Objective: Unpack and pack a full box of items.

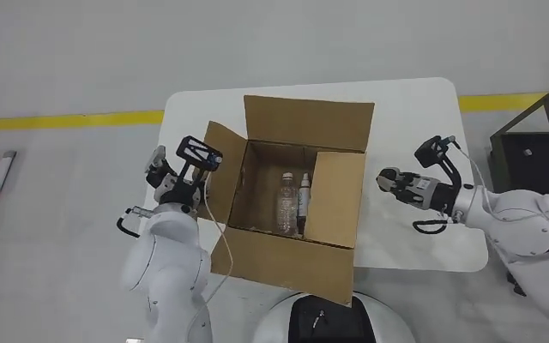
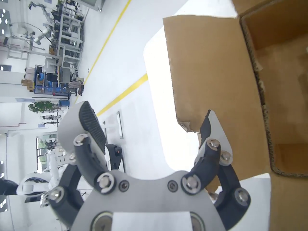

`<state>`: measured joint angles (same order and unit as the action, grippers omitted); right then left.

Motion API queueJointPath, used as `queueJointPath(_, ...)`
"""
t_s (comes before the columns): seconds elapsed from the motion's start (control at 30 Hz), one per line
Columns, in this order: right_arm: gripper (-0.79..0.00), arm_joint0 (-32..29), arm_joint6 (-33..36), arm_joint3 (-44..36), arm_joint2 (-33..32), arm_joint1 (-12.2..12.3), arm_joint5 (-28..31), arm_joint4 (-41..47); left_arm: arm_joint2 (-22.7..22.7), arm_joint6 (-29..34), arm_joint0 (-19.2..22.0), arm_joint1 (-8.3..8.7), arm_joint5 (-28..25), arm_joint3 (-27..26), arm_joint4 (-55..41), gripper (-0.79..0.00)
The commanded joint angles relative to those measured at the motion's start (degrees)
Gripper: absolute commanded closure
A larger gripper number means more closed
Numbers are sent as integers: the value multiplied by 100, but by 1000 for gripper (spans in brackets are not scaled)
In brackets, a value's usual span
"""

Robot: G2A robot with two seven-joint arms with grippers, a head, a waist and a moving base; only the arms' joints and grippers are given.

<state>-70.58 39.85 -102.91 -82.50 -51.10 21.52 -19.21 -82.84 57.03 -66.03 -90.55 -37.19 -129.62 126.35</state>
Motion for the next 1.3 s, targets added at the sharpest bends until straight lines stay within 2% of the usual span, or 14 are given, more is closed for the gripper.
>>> queueJointPath(0.0,0,-79,-23,21,-129,12,14,44,157,-23,-50,-4,-83,-233,-163,-785)
queueJointPath(0.1,0,-219,-77,74,-294,28,48,86,408,-64,-124,-18,-165,-500,-542,-785)
queueJointPath(0.23,0,-394,-209,194,-432,37,121,67,740,-87,-158,-42,-334,-484,-1321,-785)
queueJointPath(0.4,0,-615,-432,205,-479,32,206,-62,1083,325,-249,-86,-491,-174,-2882,-785)
queueJointPath(0.5,0,-729,-543,166,-495,27,202,-138,1311,592,-219,-96,-414,145,-3769,-785)
queueJointPath(0.57,0,-769,-561,154,-507,26,188,-189,1417,609,-163,-70,-398,289,-3926,-785)
queueJointPath(0.9,0,-900,-445,47,-474,26,-20,-625,1417,609,-163,-70,-398,289,-3926,-785)
queueJointPath(1.0,0,-888,-420,70,-382,15,-38,-664,1254,353,-349,-58,-25,567,-4416,-785)
queueJointPath(1.07,0,-842,-381,85,-302,6,-15,-691,1116,298,-343,-67,329,743,-5120,-785)
queueJointPath(1.17,0,-771,-363,87,-197,-9,-31,-718,991,515,-131,-76,828,1057,-6029,-785)
queueJointPath(1.27,0,-690,-330,96,-80,-24,-53,-782,865,887,188,-94,1578,1535,-6951,-785)
